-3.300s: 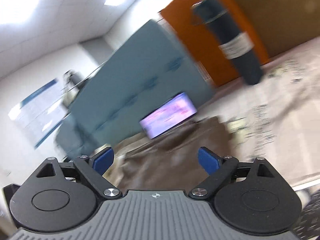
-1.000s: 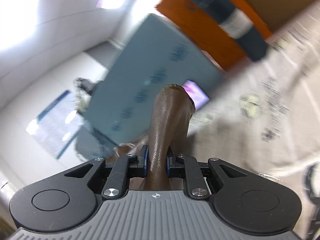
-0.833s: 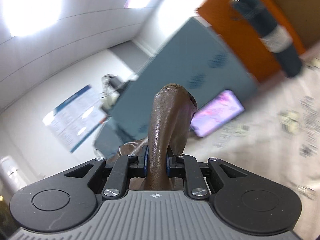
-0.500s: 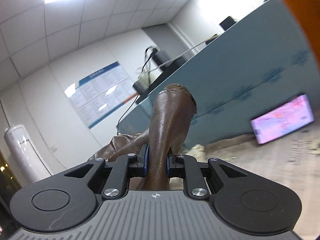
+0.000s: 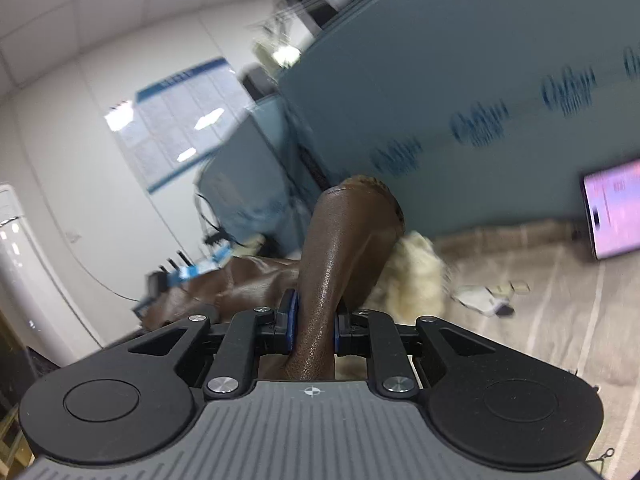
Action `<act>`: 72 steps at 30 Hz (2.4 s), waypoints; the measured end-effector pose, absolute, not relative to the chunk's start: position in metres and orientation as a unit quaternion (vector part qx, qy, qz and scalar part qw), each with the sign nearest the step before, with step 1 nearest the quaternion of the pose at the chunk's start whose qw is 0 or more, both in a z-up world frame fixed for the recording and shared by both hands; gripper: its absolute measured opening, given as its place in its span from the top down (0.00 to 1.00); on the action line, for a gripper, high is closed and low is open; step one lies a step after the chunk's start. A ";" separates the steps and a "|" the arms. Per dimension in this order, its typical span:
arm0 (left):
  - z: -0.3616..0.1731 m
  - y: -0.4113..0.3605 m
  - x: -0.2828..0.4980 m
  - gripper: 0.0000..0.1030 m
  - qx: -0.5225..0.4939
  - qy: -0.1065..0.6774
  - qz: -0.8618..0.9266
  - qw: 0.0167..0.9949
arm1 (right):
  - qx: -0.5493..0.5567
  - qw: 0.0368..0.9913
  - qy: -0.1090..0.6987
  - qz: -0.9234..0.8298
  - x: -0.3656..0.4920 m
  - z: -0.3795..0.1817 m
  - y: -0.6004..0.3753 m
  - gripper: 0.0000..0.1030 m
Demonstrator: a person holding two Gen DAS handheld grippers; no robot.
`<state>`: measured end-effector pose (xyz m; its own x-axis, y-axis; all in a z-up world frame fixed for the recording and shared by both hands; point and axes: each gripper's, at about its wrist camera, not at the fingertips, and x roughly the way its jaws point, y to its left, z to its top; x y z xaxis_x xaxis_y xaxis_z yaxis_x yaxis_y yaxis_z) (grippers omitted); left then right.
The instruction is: Fold clothes
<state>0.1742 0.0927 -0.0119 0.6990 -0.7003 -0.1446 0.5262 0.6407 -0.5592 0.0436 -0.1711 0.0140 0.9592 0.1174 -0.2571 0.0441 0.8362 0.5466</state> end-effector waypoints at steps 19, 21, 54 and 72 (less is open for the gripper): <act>-0.027 0.092 0.171 0.19 -0.187 0.230 -0.200 0.934 | 0.232 0.950 0.181 -0.101 0.049 -0.009 -0.165 0.30; -0.027 0.098 0.170 0.17 -0.203 0.221 -0.205 0.932 | 0.239 0.948 0.180 -0.105 0.039 -0.005 -0.164 0.28; 0.000 0.018 -0.074 0.00 -0.036 -0.050 -0.084 0.995 | 0.064 0.992 0.068 -0.080 -0.109 -0.006 -0.173 0.06; -0.001 0.019 -0.075 0.00 -0.036 -0.048 -0.068 0.996 | 0.021 0.995 0.047 -0.082 -0.117 -0.007 -0.157 0.00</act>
